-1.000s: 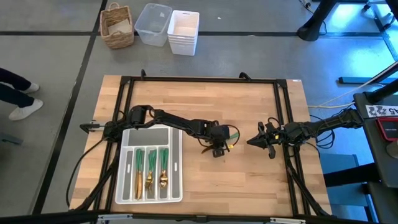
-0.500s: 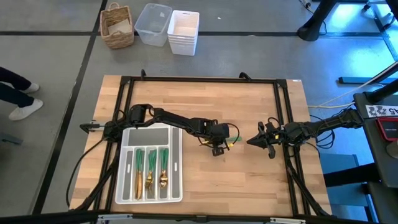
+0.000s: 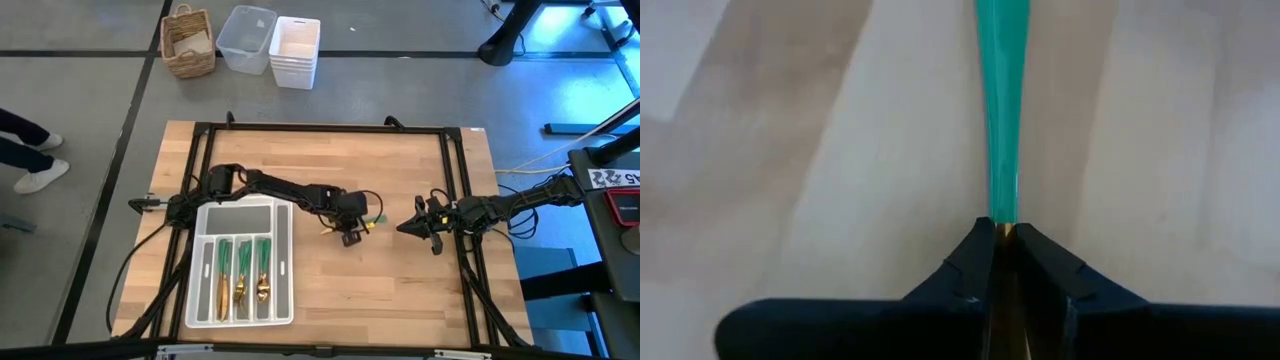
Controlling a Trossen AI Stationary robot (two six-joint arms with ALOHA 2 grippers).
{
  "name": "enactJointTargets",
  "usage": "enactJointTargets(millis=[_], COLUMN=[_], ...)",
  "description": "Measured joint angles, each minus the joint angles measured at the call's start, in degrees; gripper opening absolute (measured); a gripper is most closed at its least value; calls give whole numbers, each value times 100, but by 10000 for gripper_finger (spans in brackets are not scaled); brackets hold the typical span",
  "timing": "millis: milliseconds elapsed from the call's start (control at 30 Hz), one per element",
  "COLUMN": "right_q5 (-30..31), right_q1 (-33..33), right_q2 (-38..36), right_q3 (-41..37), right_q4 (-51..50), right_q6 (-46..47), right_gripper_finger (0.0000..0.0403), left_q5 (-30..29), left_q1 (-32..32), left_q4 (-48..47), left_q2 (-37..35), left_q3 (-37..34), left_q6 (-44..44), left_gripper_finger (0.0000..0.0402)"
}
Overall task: Sort silverware
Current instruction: Put the green knife on the silverware tray
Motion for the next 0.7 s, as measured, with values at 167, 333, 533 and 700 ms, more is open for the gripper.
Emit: enactJointTargets(millis=[167, 333, 533, 700], right_q5=[0, 0, 0, 0], right_q1=[1, 1, 1, 1], right_q2=[-2, 0, 0, 0], right_q3=[-1, 0, -1, -1], right_q4=[-9, -102, -142, -142], right_q6=[0, -2, -2, -2], right_gripper_finger=[5, 5, 5, 5], left_q5=[116, 262, 399, 461], left_q1=[127, 218, 348, 420], left_q4=[-37, -22, -1, 1], left_q2=[-33, -39, -46, -84], left_q3=[-4, -4, 3, 7], left_q6=[-153, -299, -664, -745], left_gripper_finger=[21, 27, 22, 25])
